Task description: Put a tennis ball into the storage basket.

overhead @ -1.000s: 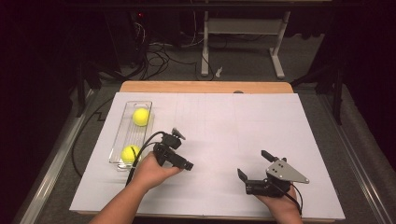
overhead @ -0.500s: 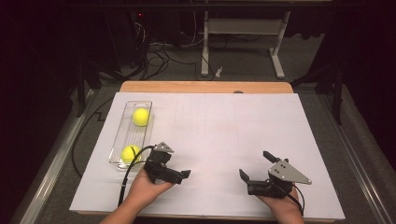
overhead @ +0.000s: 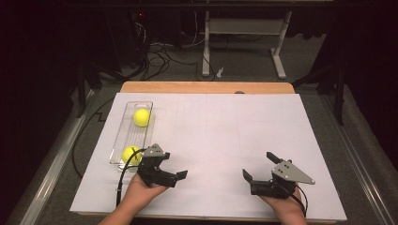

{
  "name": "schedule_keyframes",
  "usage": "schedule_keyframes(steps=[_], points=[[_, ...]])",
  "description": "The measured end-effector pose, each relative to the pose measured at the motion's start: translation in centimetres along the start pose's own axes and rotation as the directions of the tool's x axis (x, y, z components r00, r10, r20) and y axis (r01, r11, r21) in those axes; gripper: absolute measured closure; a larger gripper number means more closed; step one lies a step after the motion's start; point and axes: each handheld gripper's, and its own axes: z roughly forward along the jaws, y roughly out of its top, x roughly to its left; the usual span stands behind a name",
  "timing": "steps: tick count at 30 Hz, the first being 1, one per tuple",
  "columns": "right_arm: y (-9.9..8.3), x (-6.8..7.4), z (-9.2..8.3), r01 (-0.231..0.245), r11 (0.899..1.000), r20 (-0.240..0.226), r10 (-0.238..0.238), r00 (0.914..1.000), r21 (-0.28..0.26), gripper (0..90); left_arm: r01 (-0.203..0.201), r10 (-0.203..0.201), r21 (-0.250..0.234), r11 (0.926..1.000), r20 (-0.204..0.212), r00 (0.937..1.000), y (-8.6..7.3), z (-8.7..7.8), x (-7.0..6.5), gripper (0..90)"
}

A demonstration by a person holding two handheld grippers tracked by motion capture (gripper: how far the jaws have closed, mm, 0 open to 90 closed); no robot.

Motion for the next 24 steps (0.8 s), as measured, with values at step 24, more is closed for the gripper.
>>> schedule_keyframes(steps=[24], points=[[0.5,-0.4,-1.3,-0.025,0.999,0.017,0.026,0.9995,-0.047,0.3,-0.026,0.035,-0.163,0.9862,0.053,0.998,-0.7,-2.1,-0.6,0.3]])
